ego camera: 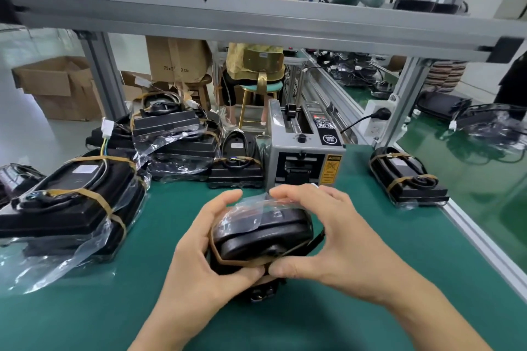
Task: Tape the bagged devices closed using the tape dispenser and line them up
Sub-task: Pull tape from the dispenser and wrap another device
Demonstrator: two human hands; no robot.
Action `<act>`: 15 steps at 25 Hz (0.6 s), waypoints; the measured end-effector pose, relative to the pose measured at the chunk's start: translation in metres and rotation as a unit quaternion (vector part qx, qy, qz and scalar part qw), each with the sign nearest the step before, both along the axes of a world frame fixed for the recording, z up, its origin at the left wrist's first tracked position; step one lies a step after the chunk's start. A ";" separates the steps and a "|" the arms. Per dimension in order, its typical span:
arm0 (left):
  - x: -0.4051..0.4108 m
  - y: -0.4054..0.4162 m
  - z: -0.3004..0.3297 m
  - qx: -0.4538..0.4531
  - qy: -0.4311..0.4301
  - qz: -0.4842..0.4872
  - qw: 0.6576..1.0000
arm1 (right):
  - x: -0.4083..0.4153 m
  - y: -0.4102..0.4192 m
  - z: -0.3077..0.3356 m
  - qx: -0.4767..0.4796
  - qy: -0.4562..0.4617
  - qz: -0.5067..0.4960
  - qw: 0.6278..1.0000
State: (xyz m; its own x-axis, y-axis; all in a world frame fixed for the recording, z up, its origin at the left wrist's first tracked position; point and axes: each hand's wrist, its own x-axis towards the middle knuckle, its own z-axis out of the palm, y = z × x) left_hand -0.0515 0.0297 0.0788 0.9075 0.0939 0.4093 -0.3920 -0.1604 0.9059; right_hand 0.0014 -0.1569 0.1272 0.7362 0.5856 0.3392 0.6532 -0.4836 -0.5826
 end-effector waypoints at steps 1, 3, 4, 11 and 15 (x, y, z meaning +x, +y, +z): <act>-0.003 0.000 0.004 0.048 -0.023 0.016 0.998 | 0.001 0.000 -0.003 -0.004 -0.005 -0.006 1.000; -0.008 -0.002 0.013 0.144 -0.091 0.036 0.985 | 0.000 0.001 -0.009 -0.005 -0.020 -0.017 1.000; -0.009 -0.004 0.016 0.177 -0.120 0.042 0.976 | 0.000 0.002 -0.011 -0.002 -0.025 -0.021 0.999; -0.007 -0.016 0.029 -0.123 -0.041 0.052 0.990 | -0.009 0.006 -0.020 0.036 -0.036 -0.009 0.999; -0.001 -0.009 0.033 -0.101 -0.044 0.096 0.989 | -0.009 0.006 -0.024 0.064 0.006 -0.018 0.998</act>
